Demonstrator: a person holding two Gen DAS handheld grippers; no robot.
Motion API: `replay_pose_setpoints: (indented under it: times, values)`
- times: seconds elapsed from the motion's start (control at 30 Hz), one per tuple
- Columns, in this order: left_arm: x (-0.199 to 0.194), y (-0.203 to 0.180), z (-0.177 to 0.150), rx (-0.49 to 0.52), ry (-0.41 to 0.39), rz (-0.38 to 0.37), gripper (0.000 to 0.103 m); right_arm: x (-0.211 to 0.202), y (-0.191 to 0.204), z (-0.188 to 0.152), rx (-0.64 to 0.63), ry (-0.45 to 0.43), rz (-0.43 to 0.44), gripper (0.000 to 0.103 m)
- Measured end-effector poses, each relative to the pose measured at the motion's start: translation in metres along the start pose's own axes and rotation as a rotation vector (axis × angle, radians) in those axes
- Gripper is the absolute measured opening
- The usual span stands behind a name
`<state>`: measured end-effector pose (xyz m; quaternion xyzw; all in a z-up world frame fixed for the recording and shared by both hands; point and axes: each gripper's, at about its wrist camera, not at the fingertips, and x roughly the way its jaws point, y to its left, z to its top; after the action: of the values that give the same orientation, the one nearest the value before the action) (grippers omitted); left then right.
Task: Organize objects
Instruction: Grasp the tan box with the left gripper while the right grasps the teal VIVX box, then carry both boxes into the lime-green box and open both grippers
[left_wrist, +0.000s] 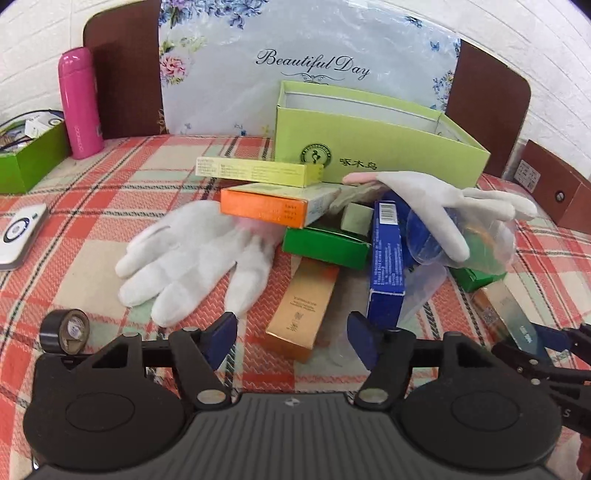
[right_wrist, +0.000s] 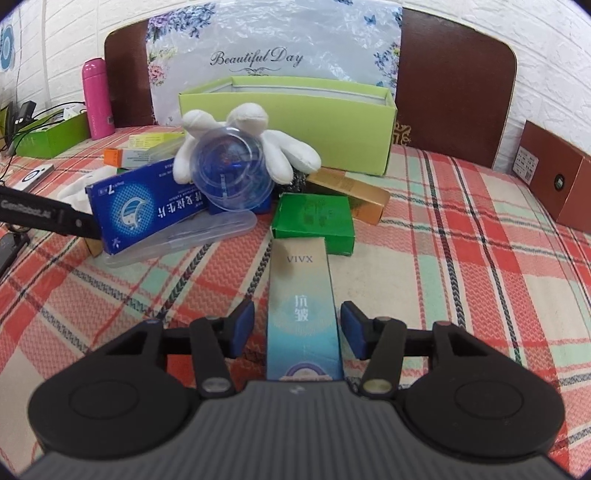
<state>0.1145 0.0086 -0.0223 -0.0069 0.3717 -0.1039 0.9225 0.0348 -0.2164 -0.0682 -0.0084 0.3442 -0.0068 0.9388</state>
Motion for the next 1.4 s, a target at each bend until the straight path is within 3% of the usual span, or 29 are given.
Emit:
replay_pose_setpoints:
  times: [0.13, 0.2, 0.27, 0.37, 0.6, 0.77, 0.87, 0.9, 1.1, 1.23, 1.4]
  values:
    - [0.014, -0.003, 0.01, 0.004, 0.018, -0.032, 0.067, -0.001, -0.003, -0.003, 0.018, 0.001, 0.018, 0.039]
    - [0.025, -0.007, 0.014, 0.028, 0.04, -0.042, 0.056, -0.002, -0.004, -0.004, 0.022, 0.004, 0.024, 0.039]
    - [0.036, -0.01, 0.016, 0.027, 0.062, -0.043, 0.053, -0.004, -0.004, -0.005, 0.018, 0.007, 0.031, 0.039]
    - [0.037, -0.015, 0.012, 0.077, 0.048, -0.019, 0.032, -0.006, -0.005, -0.007, 0.029, 0.006, 0.034, 0.039]
    - [-0.005, -0.002, -0.022, 0.059, 0.075, -0.067, 0.033, -0.021, -0.009, -0.015, -0.005, 0.027, 0.077, 0.039]
    - [0.0, -0.001, -0.02, 0.025, 0.065, -0.041, 0.046, -0.022, -0.004, -0.014, -0.036, 0.02, 0.045, 0.043]
    - [0.0, -0.003, -0.021, 0.047, 0.065, -0.035, 0.042, -0.028, -0.007, -0.016, -0.032, 0.015, 0.044, 0.045]
    - [-0.002, -0.003, -0.022, 0.051, 0.063, -0.037, 0.033, -0.03, -0.008, -0.017, -0.025, 0.016, 0.041, 0.045]
    - [-0.02, 0.0, -0.022, 0.031, 0.055, -0.08, 0.032, -0.027, -0.011, -0.024, -0.011, 0.019, 0.054, 0.038]
    - [-0.05, -0.003, -0.009, 0.058, -0.018, -0.13, 0.032, -0.044, -0.024, -0.016, 0.074, -0.041, 0.079, 0.038]
    - [-0.071, -0.013, 0.031, 0.058, -0.131, -0.189, 0.032, -0.073, -0.041, 0.02, 0.124, -0.218, 0.085, 0.038]
